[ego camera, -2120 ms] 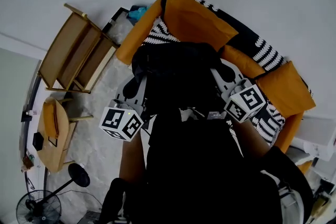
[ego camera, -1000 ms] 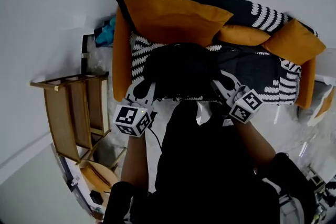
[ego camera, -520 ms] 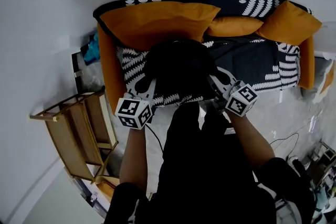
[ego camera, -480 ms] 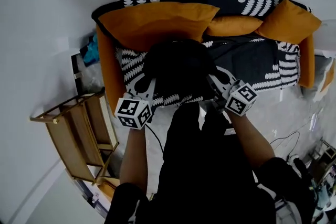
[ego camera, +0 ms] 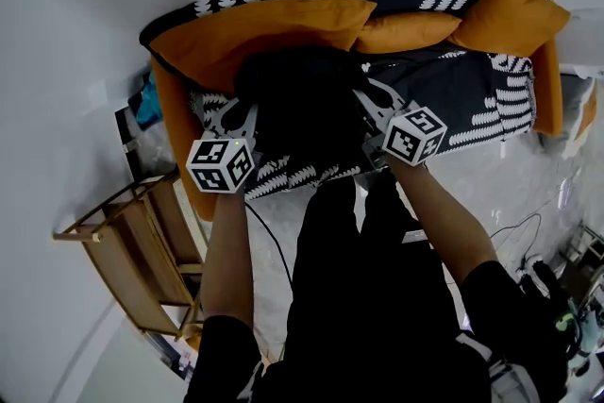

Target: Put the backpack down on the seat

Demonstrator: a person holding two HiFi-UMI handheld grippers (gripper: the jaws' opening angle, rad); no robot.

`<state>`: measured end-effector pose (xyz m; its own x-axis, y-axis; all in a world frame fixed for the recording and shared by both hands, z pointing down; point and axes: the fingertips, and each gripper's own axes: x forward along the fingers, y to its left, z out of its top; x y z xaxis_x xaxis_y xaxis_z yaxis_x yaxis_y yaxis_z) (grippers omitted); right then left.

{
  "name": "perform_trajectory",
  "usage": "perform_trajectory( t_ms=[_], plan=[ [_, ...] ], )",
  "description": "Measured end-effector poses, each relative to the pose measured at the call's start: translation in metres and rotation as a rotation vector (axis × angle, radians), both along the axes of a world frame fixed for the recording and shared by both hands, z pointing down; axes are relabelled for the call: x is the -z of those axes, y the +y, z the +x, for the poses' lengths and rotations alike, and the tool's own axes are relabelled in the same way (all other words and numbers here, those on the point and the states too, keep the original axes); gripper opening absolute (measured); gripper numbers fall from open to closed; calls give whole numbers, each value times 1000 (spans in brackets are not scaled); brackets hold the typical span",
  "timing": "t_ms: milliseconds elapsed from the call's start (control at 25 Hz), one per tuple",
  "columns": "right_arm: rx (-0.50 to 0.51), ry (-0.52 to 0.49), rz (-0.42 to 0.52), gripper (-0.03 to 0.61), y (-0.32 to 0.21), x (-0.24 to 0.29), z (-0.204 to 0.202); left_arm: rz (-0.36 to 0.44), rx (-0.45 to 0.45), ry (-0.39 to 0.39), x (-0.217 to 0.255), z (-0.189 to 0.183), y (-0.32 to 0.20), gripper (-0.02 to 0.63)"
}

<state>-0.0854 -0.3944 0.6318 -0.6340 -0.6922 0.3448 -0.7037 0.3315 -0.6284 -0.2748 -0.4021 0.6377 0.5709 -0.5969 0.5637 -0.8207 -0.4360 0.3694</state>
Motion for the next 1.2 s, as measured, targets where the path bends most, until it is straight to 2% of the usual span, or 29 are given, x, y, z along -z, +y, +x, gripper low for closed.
perform_trajectory(
  t_ms=[120,400,520,840,1040,1080,1200],
  plan=[
    [-32,37,-33,46,-19,-18,9,-9,-11,-13,-11,5,-11,43],
    [-7,236,-32,46,-43,-51,20,-47,-16,-80,-37,11,-31,44],
    [-17,251,-69,48,-52,-66,20,-64,-12,-109,-49,9,-40,46],
    [62,344,-103,49,-64,-92,15,-124,-7,-137,-75,4,-52,52],
    [57,324,-95,49,-59,-90,15,-120,16,-148,-75,4,-47,57],
    [52,318,-99,58,-57,-90,16,-118,16,-146,-75,5,-45,71],
    [51,306,-122,153,-56,-94,22,-106,26,-155,-73,2,-42,131]
  ],
)
